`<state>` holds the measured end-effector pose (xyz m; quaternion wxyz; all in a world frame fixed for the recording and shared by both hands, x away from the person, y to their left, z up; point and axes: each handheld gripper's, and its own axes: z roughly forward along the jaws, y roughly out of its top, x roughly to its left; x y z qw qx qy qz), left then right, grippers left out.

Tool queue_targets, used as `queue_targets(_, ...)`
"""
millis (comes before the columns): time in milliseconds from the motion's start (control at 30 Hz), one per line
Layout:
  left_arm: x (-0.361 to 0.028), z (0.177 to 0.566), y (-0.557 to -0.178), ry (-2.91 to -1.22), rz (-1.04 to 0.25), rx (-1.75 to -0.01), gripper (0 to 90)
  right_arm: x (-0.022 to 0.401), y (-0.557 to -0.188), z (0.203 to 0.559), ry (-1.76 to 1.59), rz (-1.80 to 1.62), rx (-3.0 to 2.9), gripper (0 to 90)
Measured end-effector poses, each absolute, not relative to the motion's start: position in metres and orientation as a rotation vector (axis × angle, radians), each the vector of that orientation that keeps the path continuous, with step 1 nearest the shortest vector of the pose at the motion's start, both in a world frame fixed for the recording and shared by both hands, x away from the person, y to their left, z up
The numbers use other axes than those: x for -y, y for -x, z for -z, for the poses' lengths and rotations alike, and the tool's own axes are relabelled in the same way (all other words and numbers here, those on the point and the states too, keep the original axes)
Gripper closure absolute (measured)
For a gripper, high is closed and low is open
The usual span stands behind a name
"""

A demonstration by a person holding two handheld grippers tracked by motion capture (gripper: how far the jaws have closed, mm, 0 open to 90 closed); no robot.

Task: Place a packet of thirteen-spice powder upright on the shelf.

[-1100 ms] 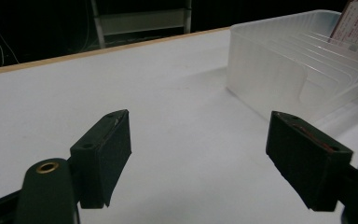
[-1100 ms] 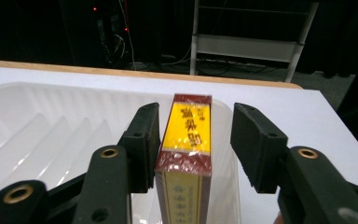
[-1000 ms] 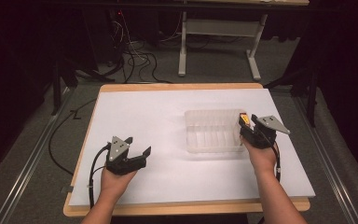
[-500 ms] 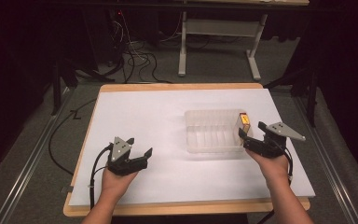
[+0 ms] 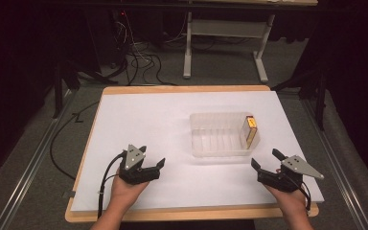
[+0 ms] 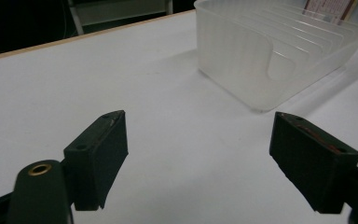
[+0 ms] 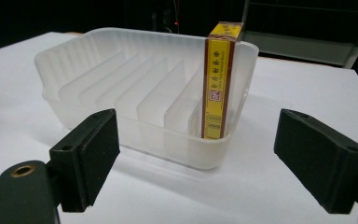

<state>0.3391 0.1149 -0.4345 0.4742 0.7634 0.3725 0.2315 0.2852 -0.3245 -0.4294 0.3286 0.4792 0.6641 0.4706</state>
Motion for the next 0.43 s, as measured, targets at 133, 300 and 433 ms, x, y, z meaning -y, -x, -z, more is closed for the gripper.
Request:
queue_targets(133,-0.1103,0.4373,-0.3381,-1.88,-0.57,-0.913,16.2,0.3281,-0.2888,0.4312,-1.257,-1.241,-1.733,13.3)
queue_targets(300,-0.1079,0.4395,-0.3374,-1.892,-0.576,-0.914,15.3,0.3304,-0.2889,0.4325,-1.265,-1.241,-1.736,13.2)
queue_targets(433,-0.1109,0.438,-0.3385,-1.887,-0.569,-0.923,10.8,0.33,-0.2887,0.431,-1.261,-1.245,-1.73,12.5)
